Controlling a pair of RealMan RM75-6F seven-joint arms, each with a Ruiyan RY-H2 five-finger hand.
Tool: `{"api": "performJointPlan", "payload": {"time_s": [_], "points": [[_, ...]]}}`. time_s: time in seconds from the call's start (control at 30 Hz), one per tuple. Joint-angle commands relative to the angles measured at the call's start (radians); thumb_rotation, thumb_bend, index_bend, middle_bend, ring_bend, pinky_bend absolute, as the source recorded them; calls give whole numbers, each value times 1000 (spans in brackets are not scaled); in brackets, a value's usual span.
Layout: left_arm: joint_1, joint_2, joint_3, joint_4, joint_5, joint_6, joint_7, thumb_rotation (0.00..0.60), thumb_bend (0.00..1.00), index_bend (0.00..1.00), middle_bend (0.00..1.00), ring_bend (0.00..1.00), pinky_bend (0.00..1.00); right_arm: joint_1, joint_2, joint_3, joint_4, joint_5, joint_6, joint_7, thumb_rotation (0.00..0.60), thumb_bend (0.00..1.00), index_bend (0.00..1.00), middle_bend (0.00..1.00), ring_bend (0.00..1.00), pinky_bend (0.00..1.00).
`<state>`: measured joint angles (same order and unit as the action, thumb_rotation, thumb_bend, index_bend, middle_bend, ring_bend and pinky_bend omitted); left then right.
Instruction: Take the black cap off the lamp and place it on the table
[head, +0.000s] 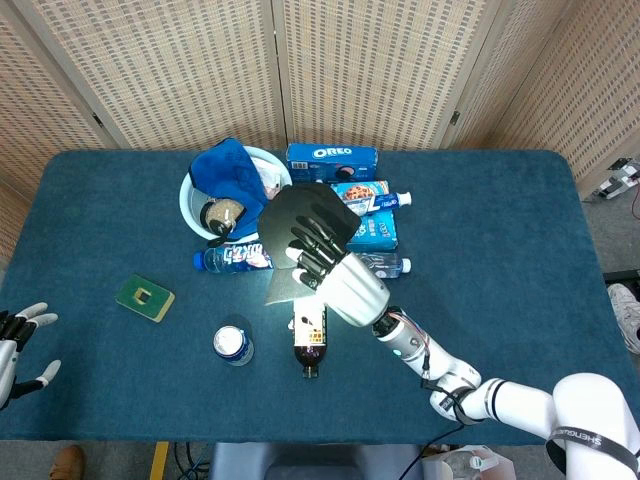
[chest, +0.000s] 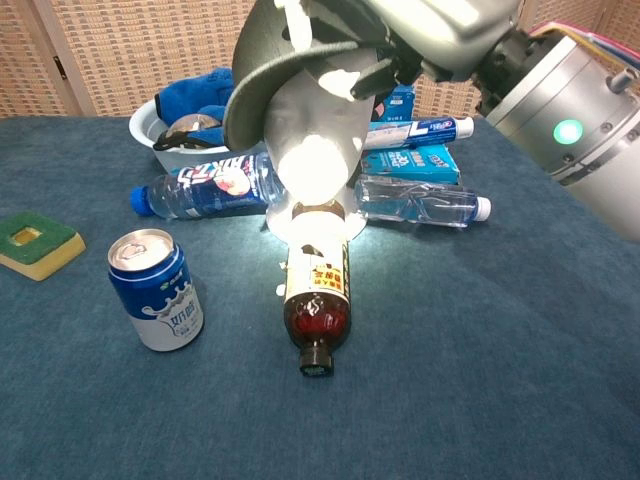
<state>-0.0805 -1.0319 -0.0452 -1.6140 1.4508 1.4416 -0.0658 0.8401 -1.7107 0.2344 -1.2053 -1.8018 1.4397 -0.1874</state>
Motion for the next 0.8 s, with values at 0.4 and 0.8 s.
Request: {"api": "performJointPlan", "payload": {"time_s": [0.4,0.8], "points": [[-5,-3,2,-3,2,-6,7,600,228,261,168,167,66,73,10,116,5,81,-8,-25,600,505,732,343,95,0],[-3,-3,6,-9,-3,-10,17,600,228,261,168,167,66,170,12,208,55,161,-51,-64,600,505,732,349,95,0]]}}
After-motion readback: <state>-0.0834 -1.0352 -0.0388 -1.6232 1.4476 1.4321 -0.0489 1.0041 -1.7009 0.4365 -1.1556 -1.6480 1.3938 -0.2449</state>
